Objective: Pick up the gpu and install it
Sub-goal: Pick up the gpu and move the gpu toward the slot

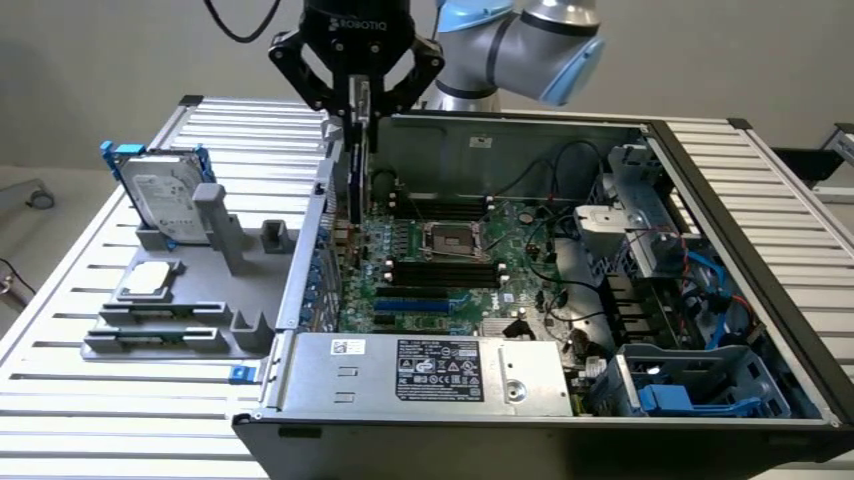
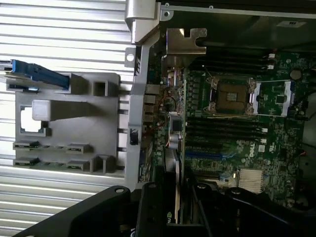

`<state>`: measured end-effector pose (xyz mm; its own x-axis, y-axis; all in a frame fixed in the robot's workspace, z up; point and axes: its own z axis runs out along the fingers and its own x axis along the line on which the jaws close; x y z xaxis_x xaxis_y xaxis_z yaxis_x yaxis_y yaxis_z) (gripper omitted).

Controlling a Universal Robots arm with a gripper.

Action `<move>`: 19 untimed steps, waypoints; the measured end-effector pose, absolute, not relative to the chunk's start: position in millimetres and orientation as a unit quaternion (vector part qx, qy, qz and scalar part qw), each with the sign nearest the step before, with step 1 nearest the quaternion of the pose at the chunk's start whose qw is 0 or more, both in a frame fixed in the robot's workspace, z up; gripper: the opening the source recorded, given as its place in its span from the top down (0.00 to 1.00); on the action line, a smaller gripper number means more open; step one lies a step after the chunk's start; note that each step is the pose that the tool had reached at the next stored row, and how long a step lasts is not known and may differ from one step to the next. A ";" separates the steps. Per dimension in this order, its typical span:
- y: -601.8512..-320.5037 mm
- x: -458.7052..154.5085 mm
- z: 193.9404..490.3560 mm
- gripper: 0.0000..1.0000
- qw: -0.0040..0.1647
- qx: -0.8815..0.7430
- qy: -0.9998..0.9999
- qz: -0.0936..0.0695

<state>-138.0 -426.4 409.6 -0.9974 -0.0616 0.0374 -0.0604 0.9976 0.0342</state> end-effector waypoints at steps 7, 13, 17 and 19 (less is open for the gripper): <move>-421.2 -105.9 396.8 0.73 0.019 0.031 -0.999 -0.017; -417.2 -78.6 386.6 0.73 0.019 0.031 -0.999 -0.016; -415.2 -60.6 380.6 0.73 0.019 0.031 -0.999 -0.016; -414.4 -52.7 378.3 0.73 0.019 0.030 -0.999 -0.016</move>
